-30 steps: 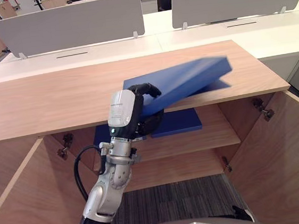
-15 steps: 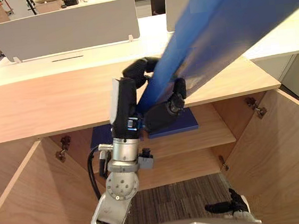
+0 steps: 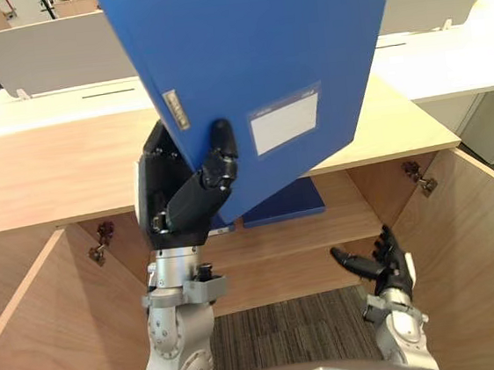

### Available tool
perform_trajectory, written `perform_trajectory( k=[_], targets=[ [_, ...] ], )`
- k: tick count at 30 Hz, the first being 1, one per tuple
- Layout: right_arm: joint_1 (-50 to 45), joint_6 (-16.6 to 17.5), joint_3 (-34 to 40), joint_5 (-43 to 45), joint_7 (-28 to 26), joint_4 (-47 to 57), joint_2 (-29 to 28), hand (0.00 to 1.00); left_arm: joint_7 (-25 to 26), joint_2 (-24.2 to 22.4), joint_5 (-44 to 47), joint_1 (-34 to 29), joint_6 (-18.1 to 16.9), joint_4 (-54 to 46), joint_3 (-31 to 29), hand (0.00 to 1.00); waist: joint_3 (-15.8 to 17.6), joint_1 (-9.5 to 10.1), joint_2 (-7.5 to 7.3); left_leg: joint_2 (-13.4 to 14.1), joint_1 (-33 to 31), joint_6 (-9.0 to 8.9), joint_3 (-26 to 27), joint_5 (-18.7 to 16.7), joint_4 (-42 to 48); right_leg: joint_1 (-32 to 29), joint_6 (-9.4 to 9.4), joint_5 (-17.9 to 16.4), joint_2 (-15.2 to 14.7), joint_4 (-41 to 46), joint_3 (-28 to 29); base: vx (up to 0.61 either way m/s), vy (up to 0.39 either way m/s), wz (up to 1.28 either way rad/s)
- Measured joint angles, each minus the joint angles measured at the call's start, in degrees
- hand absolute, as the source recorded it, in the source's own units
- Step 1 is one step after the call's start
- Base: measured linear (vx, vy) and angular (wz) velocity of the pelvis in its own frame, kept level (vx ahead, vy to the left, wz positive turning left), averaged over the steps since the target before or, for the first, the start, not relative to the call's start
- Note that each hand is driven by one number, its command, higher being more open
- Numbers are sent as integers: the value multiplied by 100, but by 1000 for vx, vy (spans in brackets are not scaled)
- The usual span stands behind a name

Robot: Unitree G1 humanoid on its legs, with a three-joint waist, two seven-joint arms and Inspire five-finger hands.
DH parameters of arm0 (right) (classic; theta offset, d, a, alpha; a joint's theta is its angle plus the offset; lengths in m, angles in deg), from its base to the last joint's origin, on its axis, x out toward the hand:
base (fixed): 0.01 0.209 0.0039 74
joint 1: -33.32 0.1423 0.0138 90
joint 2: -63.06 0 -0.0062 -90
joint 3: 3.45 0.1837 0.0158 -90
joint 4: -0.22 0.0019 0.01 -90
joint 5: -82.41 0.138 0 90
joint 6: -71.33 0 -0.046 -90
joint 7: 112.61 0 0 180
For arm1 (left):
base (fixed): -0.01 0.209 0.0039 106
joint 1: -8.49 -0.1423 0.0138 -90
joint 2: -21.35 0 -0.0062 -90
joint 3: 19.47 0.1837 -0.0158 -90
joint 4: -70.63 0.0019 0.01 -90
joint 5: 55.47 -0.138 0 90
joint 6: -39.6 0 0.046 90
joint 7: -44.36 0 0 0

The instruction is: Walk over to the cabinet, pick up the folder, carry it to the office cabinet, place the folder inside the office cabinet, then close the office cabinet door

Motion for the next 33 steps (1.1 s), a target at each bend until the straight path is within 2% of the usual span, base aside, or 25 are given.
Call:
perform_trajectory(
  k=[5, 13, 17, 26, 33],
  targets=[
    [-14, 263, 32, -1, -5, 1369, -3, 100, -26, -145, 137, -108, 194, 311, -246, 0, 21, -2, -3, -10, -1, 5, 40, -7, 2, -27, 11, 7, -10, 5, 42, -12, 0, -4],
    [134, 349, -143, 3, -143, 2251, 57, 100, -299, -142, 156, -215, 224, 504, -265, 0, 50, 0, 54, -7, 20, 6, 90, -13, 2, -50, 17, 10, -8, 41, 90, -20, -5, -3],
    [480, 418, -173, 201, -401, 2340, 128, 100, -525, -131, 181, -215, 258, 779, -266, 0, 55, 1, 64, -8, 27, 8, 110, -13, 1, -58, 29, 19, -8, 45, 108, -33, -7, -3],
    [1117, 419, -404, 681, -1136, 2323, 672, 100, -1134, -51, 337, -144, 363, 1004, -341, 0, 58, 29, 62, -10, 19, 13, 149, -17, 2, -80, 48, 37, -8, 43, 159, -3, -2, -1],
    [1508, 416, -391, 845, -1543, 1840, 954, 100, -1435, 110, 415, 187, 361, 1240, -544, 0, 58, 43, 62, -26, 9, 20, 149, -14, -1, -87, 64, 48, -25, 37, 161, -14, -3, 0]
  ],
)
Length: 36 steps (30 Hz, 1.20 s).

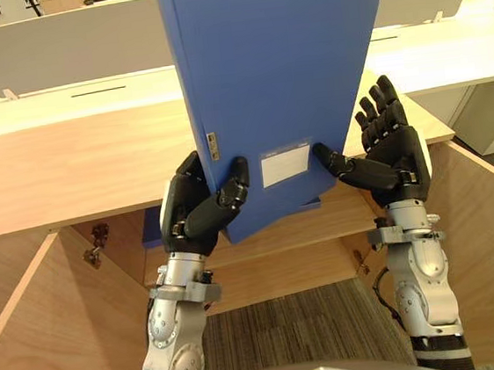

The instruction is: Walk over to the cabinet, pick up the folder, carry it to the office cabinet, place the folder inside the office cabinet, then close the office cabinet door

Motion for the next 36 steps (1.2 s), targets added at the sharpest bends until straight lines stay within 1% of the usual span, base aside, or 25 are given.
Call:
perform_trajectory(
  k=[4, 9, 12, 15, 18, 19, 24, 27, 29, 31, 36],
  targets=[
    [257, -14, -5, 59, -248, -259, 210, 100, -117, 25, 168, 221, -5, 160, -83, 0, 0, 6, -1, -9, -21, 3, -2, 3, 2, -13, 2, 5, -6, -8, -3, 0, 0, 0],
    [595, -63, -40, 60, -520, -522, 445, 100, -117, 75, 324, 522, -6, 254, -103, 0, 0, 10, -2, -10, -57, 11, -6, 11, 3, -33, 5, 24, -5, -8, -6, 0, 0, 0],
    [756, -85, -195, 61, -656, -637, 623, 100, -118, 100, 346, 675, -43, 263, -103, 0, -3, 10, -6, -12, -63, 20, -6, 16, 3, -44, 6, 29, -7, 1, -5, 0, 0, 0],
    [880, -152, -379, 66, -800, -673, 660, 100, -123, 100, 379, 859, -133, 456, -108, 0, -7, 16, -9, -12, -65, 35, -9, 28, 3, -48, 4, 32, -8, 9, -7, 0, 0, 0],
    [1007, -209, -412, 202, -840, -838, 746, 100, -123, 111, 392, 898, -186, 597, -114, 0, -16, 21, -23, -20, -72, 51, -21, 40, 1, -59, 5, 36, -16, 14, -21, 0, 0, 0],
    [1072, -244, -427, 283, -877, -920, 803, 0, -124, 114, 426, 907, -204, 664, -114, 0, -16, 25, -24, -28, -79, 59, -26, 46, 0, -69, 5, 38, -22, 15, -30, 0, 0, 0],
    [1226, -333, -447, 301, -903, -1044, 862, 0, -123, 121, 458, 932, -243, 765, -115, 0, -20, 31, -30, -31, -98, 61, -63, 71, 1, -76, -8, 50, -22, 6, -71, 0, 0, 3],
    [1414, -343, -450, 451, -883, -1153, 898, 0, -141, 123, 561, 933, -356, 823, -118, 0, -31, 31, -43, -27, -122, 57, -91, 84, 1, -75, -21, 69, -15, -21, -85, -10, -8, 5],
    [1529, -355, -391, 537, -855, -1237, 948, 0, -185, 152, 561, 933, -433, 851, -128, 0, -63, 36, -80, -23, -171, 59, -116, 98, 2, -84, -38, 106, -6, -76, -104, -17, -13, 5],
    [1574, -385, -429, 506, -871, -1246, 1044, 0, -208, 225, 561, 934, -442, 859, -192, 0, -100, 46, -112, -21, -195, 59, -116, 101, 3, -79, -44, 141, -2, -139, -104, 0, 0, 0],
    [1574, -370, -421, 507, -979, -1246, 1014, 0, -188, 177, 683, 933, -397, 1029, -333, 0, -132, 46, -128, -29, -194, 65, -120, 110, 3, -78, -46, 145, -8, -139, -106, 0, 0, 0]
  ],
)
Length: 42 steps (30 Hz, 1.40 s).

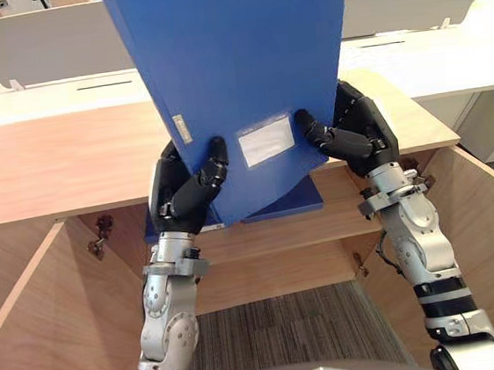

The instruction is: Walk over to the cabinet, pick up the folder, carry it to the office cabinet, place the folder inside the office cabinet, then close the office cabinet door

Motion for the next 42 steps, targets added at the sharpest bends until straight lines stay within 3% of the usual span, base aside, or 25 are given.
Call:
perform_trajectory(
  k=[5, 6, 20, 26, 31, 34, 42],
  targets=[
    [0, 114, -15, -17, -132, 8, -125, 0, 26, -144, 75, -2, 78, 143, 1, 0, -13, 2, 0, 0, -1, -6, -11, 14, 0, 1, -2, 1, 0, 0, -11, 0, 0, 0],
    [0, 115, -14, -17, -147, 8, -122, 0, 26, -149, 75, -2, 78, 142, 1, 100, -18, 2, 2, 0, -1, -9, -12, 18, 0, 1, -2, 1, 0, -2, -12, 0, 0, 0],
    [-3, 49, 13, -244, -88, 7, -504, 0, 34, -244, -912, -50, 143, 139, -253, 100, -52, -30, 3, 2, -47, -40, -124, 66, -2, 15, -5, 0, 3, -26, -136, -5, -5, 3],
    [-190, 50, -33, -496, -10, 288, -1015, 0, 326, -675, -1584, -591, 114, -384, -762, 100, -63, 9, 9, 9, -82, -48, -206, 81, -3, 35, -9, -2, 9, -48, -225, -19, -12, 8],
    [-603, 53, 83, -739, 294, 629, -1317, 0, 903, -1114, -2036, -904, -118, -648, -1772, 100, -66, 51, 5, 3, -97, -47, -331, 82, -30, 96, -23, -23, 4, -77, -352, -21, -9, 12],
    [-730, 72, 329, -856, 428, 880, -1430, 0, 1229, -1146, -2112, -1187, -146, -645, -2184, 100, -67, 86, 2, -4, -176, -45, -424, 88, -30, 84, -24, -30, 1, -100, -454, -11, -13, 16],
    [-860, 151, 584, -1195, 644, 1092, -1577, 0, 1422, -1315, -2292, -1755, -114, -57, -2462, 100, -62, 142, -28, -15, -232, -41, -510, 95, -30, 87, -15, -41, -10, -131, -559, -7, -2, 7]
  ],
)
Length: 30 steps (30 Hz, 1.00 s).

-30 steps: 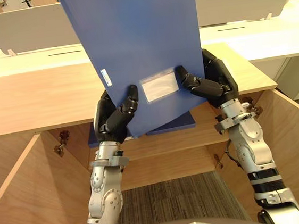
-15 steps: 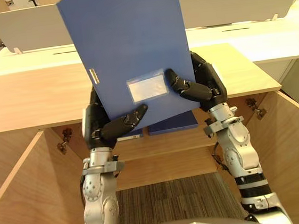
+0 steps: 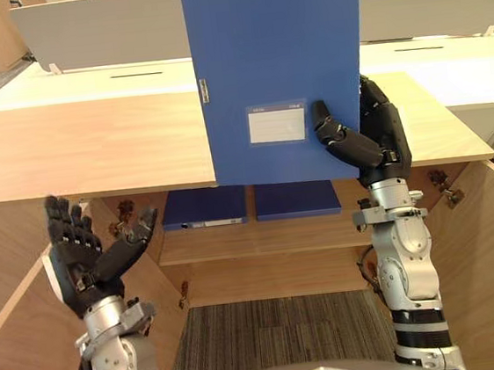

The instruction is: Walk over to the cabinet, pick up the folder, carry it to the office cabinet, place the folder inside the office cabinet, then close the office cabinet door

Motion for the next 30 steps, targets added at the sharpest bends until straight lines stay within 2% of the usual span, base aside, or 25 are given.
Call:
perform_trajectory(
  k=[8, 11, 16, 19, 22, 30],
  targets=[
    [-357, 8, -127, -210, -3, 142, 27, 0, 65, 11, -1094, -101, 373, 1772, 2, 100, 18, 5, -26, 10, -49, -3, -32, -2, 0, -37, 9, -27, -12, 15, -38, -9, 1, 2],
    [-364, 12, -195, -211, -1, 142, 61, 0, 68, 24, -1426, -82, 508, 2697, -8, 100, 23, 5, -26, 13, -73, -11, -22, -8, 3, -66, 9, -28, -11, 15, -30, 0, 0, 0],
    [-517, 24, -777, -242, -8, 142, 342, 0, 123, 77, -1675, 55, 731, 4539, -34, 100, 49, 6, -29, 22, -50, -32, 24, -24, 27, -69, 9, -27, 2, 18, 17, -11, 2, -4],
    [-561, 28, -1111, -401, -87, 143, 489, 0, 126, 94, -1617, 120, 796, 5031, -119, 100, 100, 7, -20, 31, -30, -38, 46, -30, 26, -71, 4, -30, 12, 40, 52, -33, 5, -6],
    [-569, 29, -1600, -440, -274, 142, 721, 0, 171, 302, -1793, 315, 795, 5502, -121, 100, 161, 68, 37, 73, -13, -47, 53, -32, 24, -73, -5, -34, 11, 62, 72, -11, 1, 0],
    [-569, 39, -2388, -610, -493, -329, 1144, 0, 88, 807, -1902, 525, 818, 6531, 120, 100, 299, 103, 40, 69, -32, -42, 54, -28, 2, -86, -6, -35, 36, 53, 81, -4, 0, 0]
  ],
)
